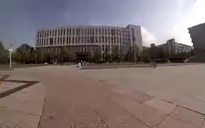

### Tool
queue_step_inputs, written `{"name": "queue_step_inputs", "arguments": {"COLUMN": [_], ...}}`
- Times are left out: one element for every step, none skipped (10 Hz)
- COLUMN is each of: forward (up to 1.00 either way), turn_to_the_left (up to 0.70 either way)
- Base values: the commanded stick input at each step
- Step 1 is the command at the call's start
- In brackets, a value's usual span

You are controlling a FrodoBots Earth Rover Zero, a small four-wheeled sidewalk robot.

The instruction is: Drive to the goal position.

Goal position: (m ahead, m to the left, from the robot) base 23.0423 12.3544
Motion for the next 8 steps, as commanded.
{"name": "queue_step_inputs", "arguments": {"forward": [1.00, 1.00, 1.00, 1.00, 1.00, 1.00, 1.00, 1.00], "turn_to_the_left": [0.04, 0.24, 0.44, 0.44, 0.44, 0.44, 0.10, 0.07]}}
